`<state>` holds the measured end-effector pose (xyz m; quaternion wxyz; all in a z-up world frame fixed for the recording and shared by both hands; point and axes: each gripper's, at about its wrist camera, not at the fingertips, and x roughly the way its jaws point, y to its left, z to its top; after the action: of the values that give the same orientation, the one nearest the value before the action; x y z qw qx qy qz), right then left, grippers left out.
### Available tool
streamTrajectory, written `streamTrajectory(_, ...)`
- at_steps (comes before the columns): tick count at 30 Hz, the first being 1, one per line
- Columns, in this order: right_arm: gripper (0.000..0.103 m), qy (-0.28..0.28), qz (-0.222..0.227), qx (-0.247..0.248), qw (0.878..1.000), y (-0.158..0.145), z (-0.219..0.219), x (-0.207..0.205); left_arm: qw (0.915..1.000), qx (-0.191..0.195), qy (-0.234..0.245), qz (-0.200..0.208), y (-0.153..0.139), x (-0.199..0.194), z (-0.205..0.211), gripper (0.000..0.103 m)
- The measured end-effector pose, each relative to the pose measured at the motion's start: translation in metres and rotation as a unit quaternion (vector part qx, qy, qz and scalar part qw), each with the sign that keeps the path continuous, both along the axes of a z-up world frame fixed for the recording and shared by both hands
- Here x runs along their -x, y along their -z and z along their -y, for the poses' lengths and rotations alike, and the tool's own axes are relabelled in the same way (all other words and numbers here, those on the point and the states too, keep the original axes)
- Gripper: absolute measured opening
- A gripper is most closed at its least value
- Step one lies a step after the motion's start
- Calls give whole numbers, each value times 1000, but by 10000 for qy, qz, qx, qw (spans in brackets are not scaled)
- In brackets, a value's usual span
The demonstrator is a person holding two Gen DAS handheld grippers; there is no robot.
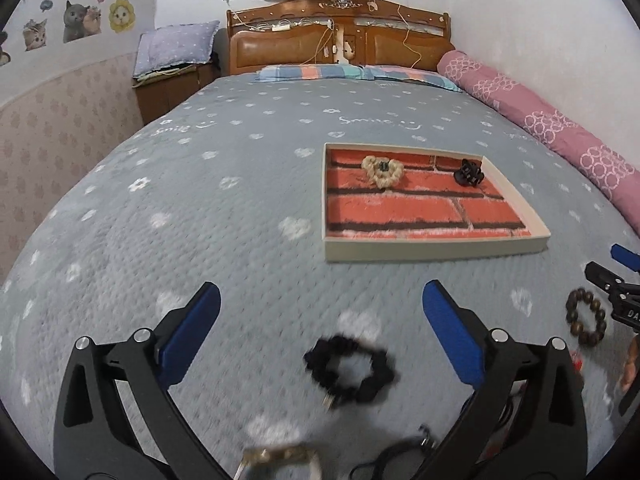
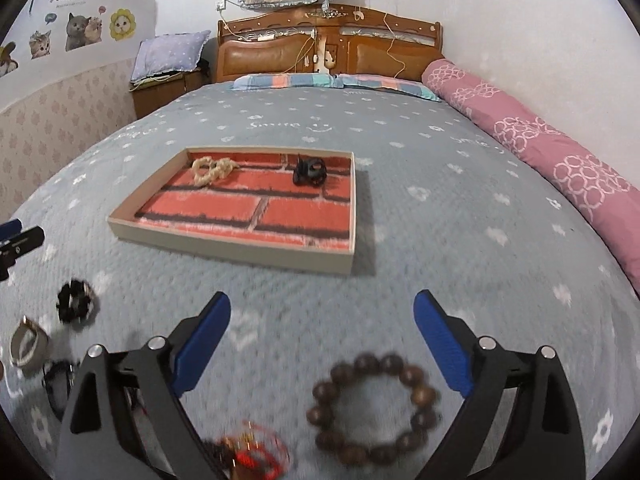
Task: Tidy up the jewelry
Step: 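Move both tools back toward the remaining jewelry on the blanket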
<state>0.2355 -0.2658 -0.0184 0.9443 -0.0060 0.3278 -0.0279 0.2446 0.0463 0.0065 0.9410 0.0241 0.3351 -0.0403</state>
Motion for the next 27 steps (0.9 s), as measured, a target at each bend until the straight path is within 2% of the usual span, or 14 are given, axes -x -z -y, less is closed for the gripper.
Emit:
streamTrajectory(11, 91, 231, -7, -177, 9996, 18, 9, 56, 9994, -12, -252, 244, 6, 57, -27, 98)
streamTrajectory(22, 90, 218, -96, -178, 9996, 39, -1, 85, 9984, 117, -550, 87, 33, 80, -52, 98)
streamTrajectory(27, 89, 387, -98, -198, 9990, 41, 11, 84, 9981, 243, -565, 20, 36, 81, -62, 98)
